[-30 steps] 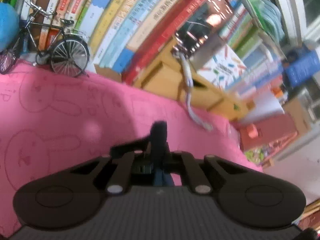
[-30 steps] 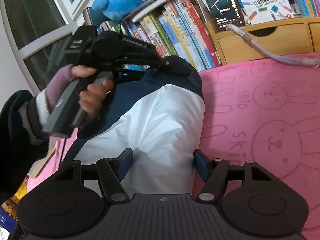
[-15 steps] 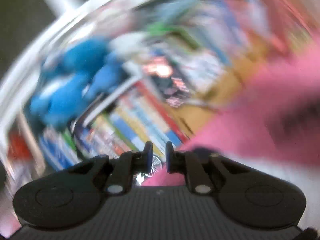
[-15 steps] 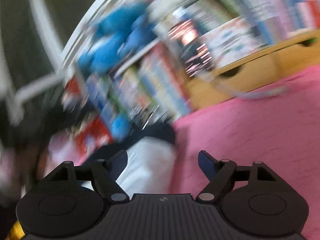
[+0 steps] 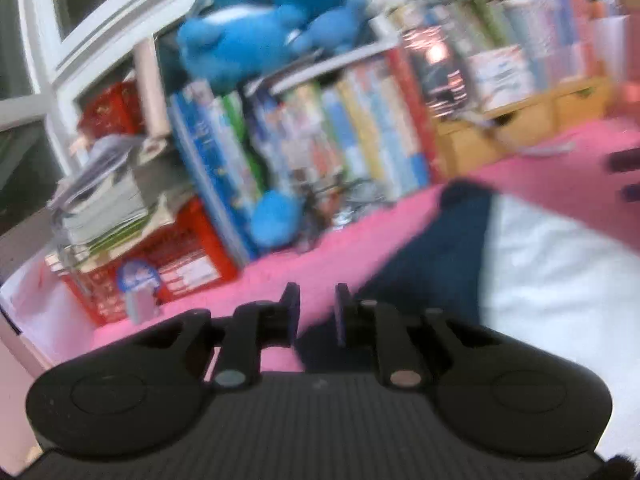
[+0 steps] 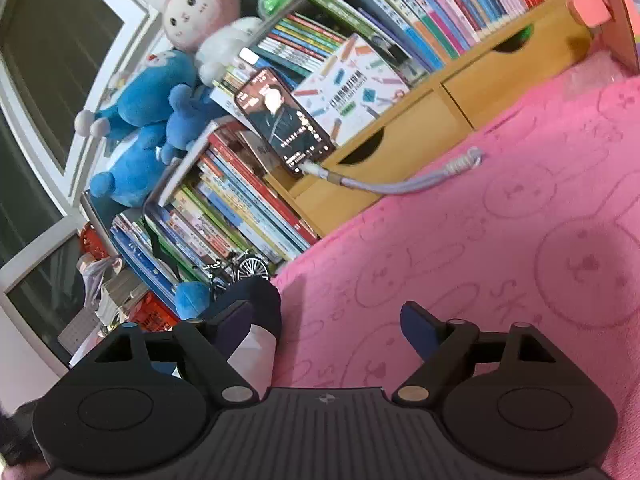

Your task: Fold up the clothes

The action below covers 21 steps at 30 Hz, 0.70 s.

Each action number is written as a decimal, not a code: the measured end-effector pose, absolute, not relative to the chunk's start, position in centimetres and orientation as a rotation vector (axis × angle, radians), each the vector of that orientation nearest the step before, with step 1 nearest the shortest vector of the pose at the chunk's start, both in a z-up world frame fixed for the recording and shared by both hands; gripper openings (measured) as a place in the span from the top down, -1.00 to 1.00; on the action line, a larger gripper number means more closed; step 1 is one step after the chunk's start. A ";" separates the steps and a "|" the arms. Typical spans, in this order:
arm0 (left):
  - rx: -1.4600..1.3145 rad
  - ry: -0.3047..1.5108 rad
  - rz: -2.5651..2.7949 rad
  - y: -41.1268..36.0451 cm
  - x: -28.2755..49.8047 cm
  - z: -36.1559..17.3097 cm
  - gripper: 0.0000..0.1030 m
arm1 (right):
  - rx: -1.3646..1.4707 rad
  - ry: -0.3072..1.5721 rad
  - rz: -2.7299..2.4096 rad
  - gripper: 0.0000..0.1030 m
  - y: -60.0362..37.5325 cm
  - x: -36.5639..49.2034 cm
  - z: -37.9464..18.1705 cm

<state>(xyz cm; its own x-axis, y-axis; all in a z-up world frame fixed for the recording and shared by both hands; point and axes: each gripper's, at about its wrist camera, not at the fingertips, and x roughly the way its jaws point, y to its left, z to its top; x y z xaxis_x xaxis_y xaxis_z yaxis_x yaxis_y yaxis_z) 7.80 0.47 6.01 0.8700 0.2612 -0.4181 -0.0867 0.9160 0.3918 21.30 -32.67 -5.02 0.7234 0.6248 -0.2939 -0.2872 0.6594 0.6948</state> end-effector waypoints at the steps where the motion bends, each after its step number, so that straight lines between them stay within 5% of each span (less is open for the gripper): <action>1: 0.412 0.507 0.180 -0.1 7.7 5.1 0.49 | 0.679 0.562 0.548 -0.60 -32.7 21.5 -5.2; 4: 0.491 0.610 0.259 0.7 7.7 1.8 0.51 | 0.705 0.569 0.541 -0.60 -33.3 21.3 -5.3; 7: 0.286 0.660 0.320 4.6 6.3 1.9 0.50 | 0.643 0.610 0.518 -0.60 -33.3 19.6 -4.8; 12: -0.052 0.663 0.260 8.1 3.0 3.7 0.19 | 0.503 0.628 0.594 -0.68 -32.9 14.6 -3.6; 21: -0.174 0.612 0.201 6.5 -0.3 4.6 0.06 | 0.293 0.622 0.646 -0.70 -30.7 8.0 -1.5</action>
<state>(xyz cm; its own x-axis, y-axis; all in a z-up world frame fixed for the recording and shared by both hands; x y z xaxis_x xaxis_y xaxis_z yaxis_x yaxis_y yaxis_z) -0.29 6.50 4.57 0.7997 0.1355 -0.5849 -0.2381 0.9659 -0.1019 7.95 -30.66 -1.47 0.6267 0.6389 -0.4462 -0.4697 0.7665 0.4380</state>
